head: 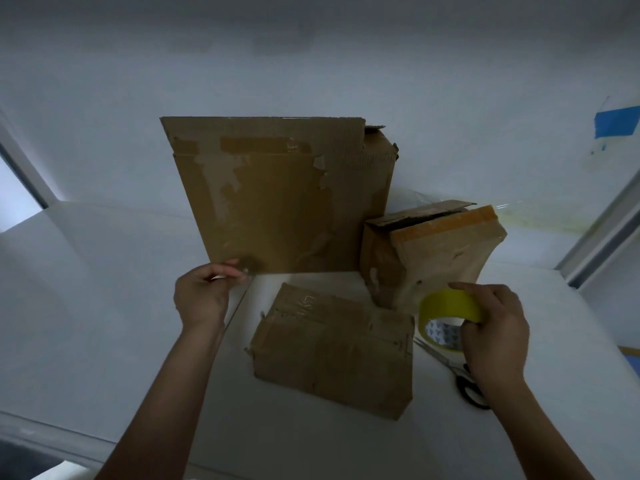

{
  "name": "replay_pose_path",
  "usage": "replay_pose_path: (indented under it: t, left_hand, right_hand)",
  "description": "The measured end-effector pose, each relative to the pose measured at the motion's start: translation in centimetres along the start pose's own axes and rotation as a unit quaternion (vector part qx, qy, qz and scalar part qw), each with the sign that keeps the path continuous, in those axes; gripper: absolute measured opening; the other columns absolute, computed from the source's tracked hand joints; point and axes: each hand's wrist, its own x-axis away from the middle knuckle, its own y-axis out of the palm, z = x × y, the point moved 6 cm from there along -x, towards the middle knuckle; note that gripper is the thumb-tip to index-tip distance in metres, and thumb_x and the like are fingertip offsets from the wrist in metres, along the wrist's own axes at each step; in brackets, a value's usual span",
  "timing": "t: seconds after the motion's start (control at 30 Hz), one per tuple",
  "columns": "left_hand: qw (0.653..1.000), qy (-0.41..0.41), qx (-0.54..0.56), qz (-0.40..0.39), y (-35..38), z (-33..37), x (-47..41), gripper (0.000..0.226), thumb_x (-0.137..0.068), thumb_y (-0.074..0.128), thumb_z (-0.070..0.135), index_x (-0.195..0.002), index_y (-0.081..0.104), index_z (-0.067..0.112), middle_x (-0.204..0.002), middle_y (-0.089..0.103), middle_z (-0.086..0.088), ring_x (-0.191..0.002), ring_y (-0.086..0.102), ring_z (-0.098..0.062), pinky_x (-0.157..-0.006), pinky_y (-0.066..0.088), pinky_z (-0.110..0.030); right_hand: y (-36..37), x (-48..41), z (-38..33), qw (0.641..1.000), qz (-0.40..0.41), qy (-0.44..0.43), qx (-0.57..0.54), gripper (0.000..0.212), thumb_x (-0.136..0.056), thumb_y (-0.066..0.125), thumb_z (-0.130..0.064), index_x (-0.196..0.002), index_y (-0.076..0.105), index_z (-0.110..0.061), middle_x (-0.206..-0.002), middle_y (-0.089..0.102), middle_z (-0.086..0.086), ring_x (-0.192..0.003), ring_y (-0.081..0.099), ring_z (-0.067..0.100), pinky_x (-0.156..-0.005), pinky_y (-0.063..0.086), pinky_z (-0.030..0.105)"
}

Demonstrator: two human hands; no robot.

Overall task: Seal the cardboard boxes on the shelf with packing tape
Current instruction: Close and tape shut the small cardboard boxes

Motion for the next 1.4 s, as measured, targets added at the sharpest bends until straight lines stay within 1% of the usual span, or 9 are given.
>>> replay_pose_path:
  t: [0.13,0.27,0.57,0.77,0.9,0.97,1.07,1.3,1.4]
  left_hand:
    - [0.998,-0.041,-0.033,-0.018,0.4,-1.8,-0.5,0.031,-0.065,0.085,0.001,-0.059,0.076,0.031,-0.088,0.077,0.005,-0.1,0.069,-0.02,-0.104,0.048,-0.045]
    - [0.997,-0.036,-0.065,-0.023,0.7,-2.2,-0.1,0.032,-0.066,0.085,0.005,-0.061,0.076,0.035,-0.088,0.076,0.008,-0.1,0.068,-0.018,-0.104,0.047,-0.046]
    - [0.993,-0.037,-0.105,-0.028,1.5,-3.2,-0.2,0.023,-0.064,0.087,0.009,-0.062,0.075,0.028,-0.088,0.076,0.007,-0.098,0.068,-0.016,-0.102,0.047,-0.043]
    - [0.989,-0.026,-0.146,-0.025,1.7,-4.2,0.3,0.019,-0.07,0.086,0.017,-0.062,0.075,0.029,-0.086,0.075,0.01,-0.093,0.067,-0.014,-0.099,0.048,-0.046]
    - [0.988,-0.026,-0.149,-0.033,1.8,-4.8,0.5,0.014,-0.072,0.086,0.018,-0.068,0.075,0.026,-0.088,0.076,0.008,-0.094,0.068,-0.016,-0.1,0.048,-0.045]
    - [0.987,-0.024,-0.152,-0.035,1.8,-5.0,0.7,0.012,-0.073,0.086,0.018,-0.078,0.075,0.023,-0.09,0.075,0.007,-0.094,0.067,-0.016,-0.099,0.049,-0.04]
    - [0.988,-0.02,-0.147,-0.049,1.9,-5.4,1.0,0.02,-0.074,0.086,0.021,-0.09,0.074,0.018,-0.093,0.074,0.005,-0.092,0.067,-0.013,-0.093,0.047,-0.029]
    - [0.976,0.029,-0.192,-0.103,2.2,-6.3,2.2,0.004,-0.086,0.073,0.02,-0.089,0.072,0.019,-0.086,0.074,0.007,-0.083,0.067,-0.007,-0.085,0.052,-0.03]
    - [0.973,0.065,-0.19,-0.116,2.4,-6.2,2.3,0.005,-0.088,0.071,0.013,-0.089,0.073,0.017,-0.084,0.074,0.007,-0.077,0.067,-0.001,-0.078,0.052,-0.016]
  right_hand:
    - [-0.2,0.6,0.8,0.999,-0.009,0.037,-0.021,0.059,-0.059,0.036,0.0,-0.104,0.072,-0.012,-0.103,0.062,0.01,-0.087,0.057,0.03,-0.066,0.038,0.029]
    - [-0.2,1.2,1.4,0.998,-0.018,0.053,-0.014,0.056,-0.062,0.049,0.023,-0.103,0.071,-0.008,-0.105,0.063,0.013,-0.089,0.059,0.034,-0.065,0.036,0.028]
    - [0.1,2.4,2.9,0.998,-0.036,0.048,0.004,0.061,-0.059,0.049,0.025,-0.1,0.073,-0.011,-0.103,0.063,0.012,-0.085,0.06,0.036,-0.061,0.039,0.031]
    - [0.8,3.0,3.7,0.998,-0.042,0.052,0.012,0.057,-0.061,0.049,0.02,-0.101,0.073,-0.011,-0.104,0.062,0.011,-0.085,0.06,0.036,-0.057,0.038,0.028]
    - [1.2,3.4,4.1,0.997,-0.049,0.053,0.016,0.054,-0.061,0.04,0.0,-0.102,0.072,-0.014,-0.104,0.062,0.009,-0.086,0.06,0.034,-0.056,0.036,0.026]
    - [1.5,3.6,4.2,0.997,-0.055,0.054,0.016,0.057,-0.059,0.036,-0.005,-0.102,0.072,-0.014,-0.104,0.062,0.009,-0.086,0.06,0.034,-0.056,0.036,0.027]
    - [1.6,3.7,4.3,0.997,-0.056,0.057,0.018,0.052,-0.062,0.042,0.006,-0.101,0.072,-0.012,-0.103,0.062,0.011,-0.086,0.061,0.036,-0.058,0.037,0.027]
    - [2.3,4.5,4.4,0.992,-0.101,0.044,0.059,0.057,-0.057,0.06,0.022,-0.106,0.067,-0.006,-0.109,0.058,0.015,-0.078,0.061,0.038,-0.051,0.032,0.02]
    - [2.8,4.9,4.3,0.988,-0.128,0.04,0.08,0.058,-0.056,0.066,0.019,-0.109,0.065,-0.005,-0.112,0.057,0.015,-0.076,0.061,0.038,-0.052,0.027,0.013]
